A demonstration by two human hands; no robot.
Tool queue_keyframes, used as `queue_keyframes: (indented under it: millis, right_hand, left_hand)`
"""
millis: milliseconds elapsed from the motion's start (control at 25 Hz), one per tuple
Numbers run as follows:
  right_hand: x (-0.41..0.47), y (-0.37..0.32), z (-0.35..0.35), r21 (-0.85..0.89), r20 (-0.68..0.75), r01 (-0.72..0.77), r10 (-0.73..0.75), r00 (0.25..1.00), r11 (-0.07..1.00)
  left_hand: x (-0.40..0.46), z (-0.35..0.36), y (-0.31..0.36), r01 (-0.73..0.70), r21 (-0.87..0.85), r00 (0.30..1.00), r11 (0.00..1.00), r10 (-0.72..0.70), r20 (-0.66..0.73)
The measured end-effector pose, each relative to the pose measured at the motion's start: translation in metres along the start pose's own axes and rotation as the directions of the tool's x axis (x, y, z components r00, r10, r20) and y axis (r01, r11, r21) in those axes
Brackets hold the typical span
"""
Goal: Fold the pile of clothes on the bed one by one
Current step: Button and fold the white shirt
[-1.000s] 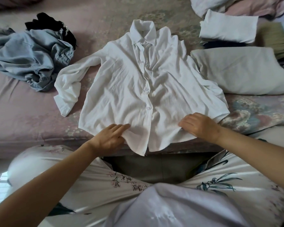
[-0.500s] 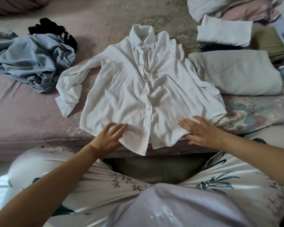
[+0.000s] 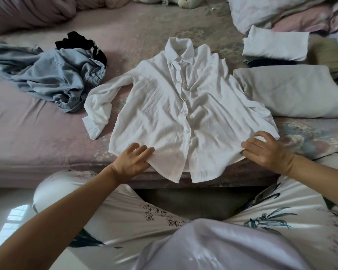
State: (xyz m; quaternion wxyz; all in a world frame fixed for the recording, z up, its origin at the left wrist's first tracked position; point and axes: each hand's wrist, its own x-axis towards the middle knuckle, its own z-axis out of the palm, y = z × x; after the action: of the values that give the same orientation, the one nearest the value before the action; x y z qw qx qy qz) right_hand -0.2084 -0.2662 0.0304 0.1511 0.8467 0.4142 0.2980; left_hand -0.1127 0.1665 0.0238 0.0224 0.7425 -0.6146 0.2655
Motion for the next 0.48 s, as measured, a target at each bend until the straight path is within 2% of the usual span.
queue_keyframes:
  millis: [80,160,280,360,480]
  right_hand:
    - [0.003,0.008,-0.009,0.009,-0.023,-0.018,0.019,1.000,1.000]
    - [0.004,0.008,-0.012,-0.005,-0.032,-0.078,0.078,0.996,0.997]
    - [0.002,0.008,-0.007,-0.080,0.024,-0.122,0.124,0.992,0.989]
    - [0.006,0.014,-0.011,-0.034,0.002,-0.189,0.189,0.982,0.981]
    - [0.026,0.030,-0.029,0.133,-0.097,-0.376,0.389,0.916,0.917]
  left_hand:
    - [0.003,-0.012,-0.005,0.016,0.003,1.000,1.000,-0.016,0.000]
    - [0.008,-0.020,-0.006,0.096,0.019,0.995,0.995,-0.095,-0.034]
    - [0.017,-0.025,-0.005,0.142,0.069,0.990,0.987,-0.140,-0.036]
    - [0.023,-0.034,-0.014,0.229,0.095,0.972,0.969,-0.223,-0.073]
    - [0.035,-0.059,-0.036,0.370,0.087,0.923,0.925,-0.356,-0.147]
